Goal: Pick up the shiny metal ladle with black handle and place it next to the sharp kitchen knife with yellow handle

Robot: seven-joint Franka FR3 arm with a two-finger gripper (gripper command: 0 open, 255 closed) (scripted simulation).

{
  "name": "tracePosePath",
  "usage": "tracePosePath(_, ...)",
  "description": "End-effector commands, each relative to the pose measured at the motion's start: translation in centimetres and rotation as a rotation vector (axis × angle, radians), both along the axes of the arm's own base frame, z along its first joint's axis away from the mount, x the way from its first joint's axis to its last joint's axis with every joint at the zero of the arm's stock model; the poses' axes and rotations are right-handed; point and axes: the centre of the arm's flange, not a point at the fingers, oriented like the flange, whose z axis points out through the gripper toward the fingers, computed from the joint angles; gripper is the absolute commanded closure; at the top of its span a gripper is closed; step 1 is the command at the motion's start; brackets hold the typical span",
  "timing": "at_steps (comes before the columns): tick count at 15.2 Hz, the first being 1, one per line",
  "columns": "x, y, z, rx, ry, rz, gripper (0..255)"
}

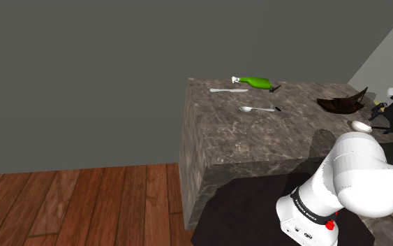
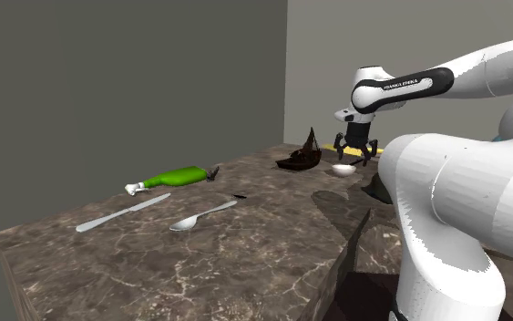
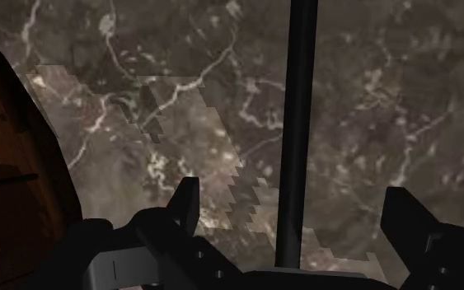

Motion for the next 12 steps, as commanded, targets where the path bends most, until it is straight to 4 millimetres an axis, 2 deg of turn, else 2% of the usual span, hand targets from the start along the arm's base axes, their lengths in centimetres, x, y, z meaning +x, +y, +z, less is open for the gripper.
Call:
tracePosePath(1, 0.0, 0.2, 1.3, 0.0, 0.0, 0.0, 0)
tracePosePath(4, -0.1, 0.7, 4.9, 0.0, 0.0, 0.0, 0)
tracePosePath(12, -0.1, 0.7, 4.9, 0.0, 0.0, 0.0, 0)
